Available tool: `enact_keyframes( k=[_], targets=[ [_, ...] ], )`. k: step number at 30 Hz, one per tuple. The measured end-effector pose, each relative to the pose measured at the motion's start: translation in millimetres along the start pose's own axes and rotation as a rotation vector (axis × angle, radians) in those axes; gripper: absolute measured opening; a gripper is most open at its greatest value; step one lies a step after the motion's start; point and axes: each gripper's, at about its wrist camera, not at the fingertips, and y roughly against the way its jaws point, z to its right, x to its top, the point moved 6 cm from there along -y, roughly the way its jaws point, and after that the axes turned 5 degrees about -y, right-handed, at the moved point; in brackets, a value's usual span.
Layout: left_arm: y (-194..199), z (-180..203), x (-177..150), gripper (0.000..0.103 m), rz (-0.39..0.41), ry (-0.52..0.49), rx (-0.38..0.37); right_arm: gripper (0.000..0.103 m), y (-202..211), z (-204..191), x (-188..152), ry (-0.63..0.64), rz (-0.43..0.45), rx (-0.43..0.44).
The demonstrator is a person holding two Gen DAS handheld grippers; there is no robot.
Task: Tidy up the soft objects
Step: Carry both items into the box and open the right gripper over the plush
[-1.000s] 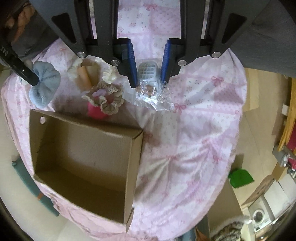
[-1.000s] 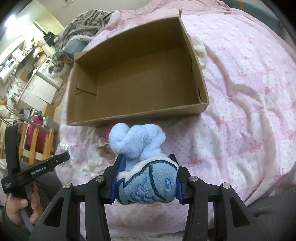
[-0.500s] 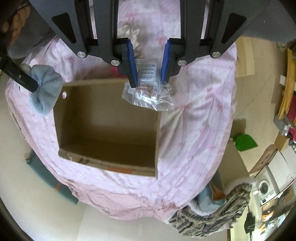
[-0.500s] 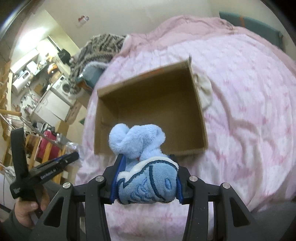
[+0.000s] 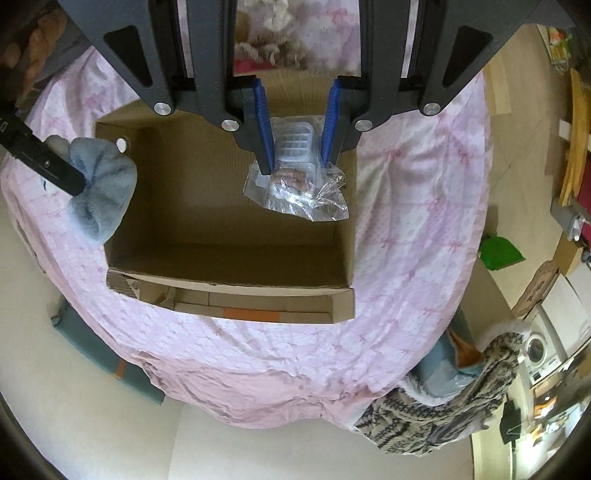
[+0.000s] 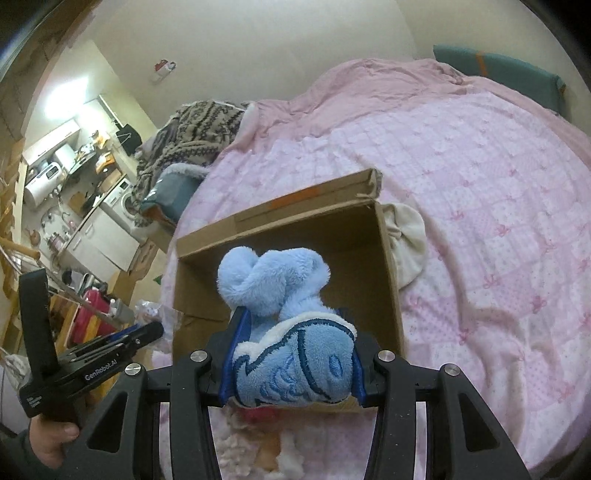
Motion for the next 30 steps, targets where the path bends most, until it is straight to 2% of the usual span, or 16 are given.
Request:
enact_keyframes(
  k=[6,10,18,22,26,30],
  targets=[
    [-29.9,3.4,-6.6,0.023,0.004,-0.029,-0.007,0.049,-24.9,17.0,-12.9,-0.02,-0.044,-0.044],
    [-46.0,3.7,-14.7,0.023,-0.031,-0.019,-0.025,0.05,-35.1,16.6,-18.2,0.0,-0.069,-0.067],
    [-51.4,2.6,-18.6,0.023,-0.036,-0.007,-0.028,0.051,-51.7,7.4,-24.2,0.064,-0.109,-0.096],
    [-52.5,3.3,-19.2,0.023,-0.039,-0.008,-0.022,0.052,-58.9,9.9,-28.3,0.086,-0.13,-0.142],
    [-53.8,3.1,-19.3,0.023,-0.041,-0.011,-0.01,0.053,-59.3,14.0,-26.7,0.135,-0.109,-0.24],
    [-56.1,1.6,-20.5,0.023,-0.051,-0.008,-0.01,0.055,-59.9,18.0,-23.9,0.123,-0.108,-0.249]
  ],
)
